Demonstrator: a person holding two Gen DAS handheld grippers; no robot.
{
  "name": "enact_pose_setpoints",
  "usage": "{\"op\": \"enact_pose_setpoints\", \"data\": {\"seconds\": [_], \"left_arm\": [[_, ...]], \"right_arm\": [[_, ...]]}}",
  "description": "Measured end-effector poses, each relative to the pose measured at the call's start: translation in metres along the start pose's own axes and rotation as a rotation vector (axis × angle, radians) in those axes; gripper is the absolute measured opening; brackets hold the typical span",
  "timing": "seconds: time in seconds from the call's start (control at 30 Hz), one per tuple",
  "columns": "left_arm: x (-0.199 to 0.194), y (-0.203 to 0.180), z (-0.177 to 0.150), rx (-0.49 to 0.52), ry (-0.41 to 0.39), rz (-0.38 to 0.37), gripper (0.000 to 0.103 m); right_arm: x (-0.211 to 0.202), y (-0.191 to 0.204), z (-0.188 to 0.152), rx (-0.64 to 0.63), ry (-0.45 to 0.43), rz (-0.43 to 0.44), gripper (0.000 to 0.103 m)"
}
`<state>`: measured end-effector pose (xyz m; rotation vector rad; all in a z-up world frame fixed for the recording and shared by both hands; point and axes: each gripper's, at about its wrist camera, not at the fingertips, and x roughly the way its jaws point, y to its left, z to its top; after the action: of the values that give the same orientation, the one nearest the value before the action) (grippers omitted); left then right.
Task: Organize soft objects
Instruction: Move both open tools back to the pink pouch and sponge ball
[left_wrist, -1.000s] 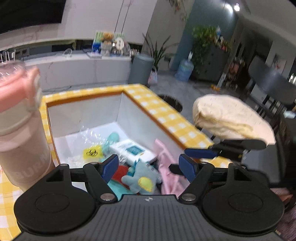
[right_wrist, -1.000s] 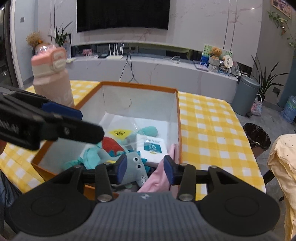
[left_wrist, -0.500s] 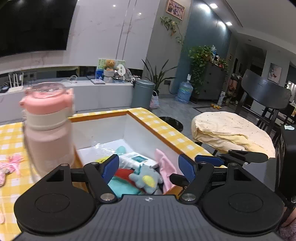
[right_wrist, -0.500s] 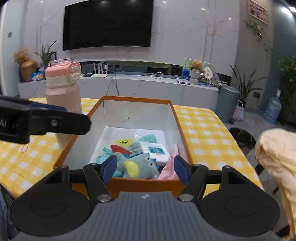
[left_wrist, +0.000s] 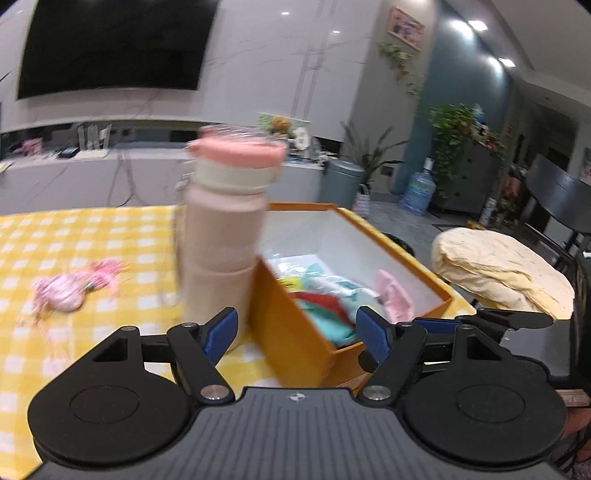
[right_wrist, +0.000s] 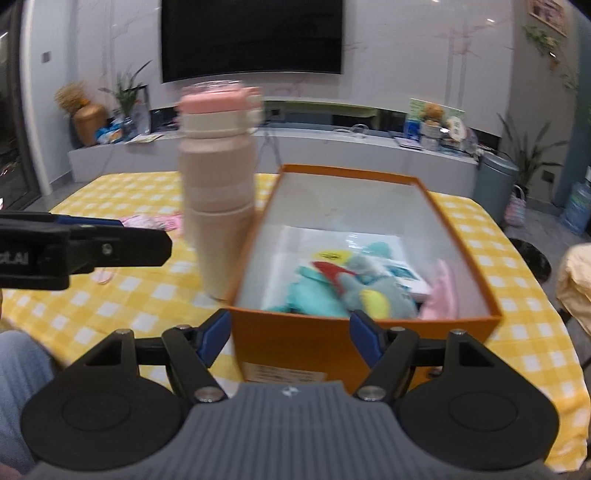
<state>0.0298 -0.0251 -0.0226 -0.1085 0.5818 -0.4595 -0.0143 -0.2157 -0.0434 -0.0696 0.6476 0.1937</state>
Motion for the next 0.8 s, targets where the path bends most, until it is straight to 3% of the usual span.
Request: {"op": "enact_pose_setpoints", "data": {"seconds": [0.3,0.6,0.8], "left_arm": [[-0.019,0.054,-0.008,-0.089,0.013,0.078,0.085],[-0.035,0.107,-0.02,-0.155,-0.005,0.143,0.084],[-0.03,0.151,-0.02,-0.196,0.033,0.2,0.08]], "right_arm": [[0.021,0.068,0.017,-0.102,0.031,0.073,0.07],[0.052,0.135,0.029,-0.221,0.046,0.09,0.07],[0.078,0.173,0.041,-0.323,0.065,0.081,0.066]]}}
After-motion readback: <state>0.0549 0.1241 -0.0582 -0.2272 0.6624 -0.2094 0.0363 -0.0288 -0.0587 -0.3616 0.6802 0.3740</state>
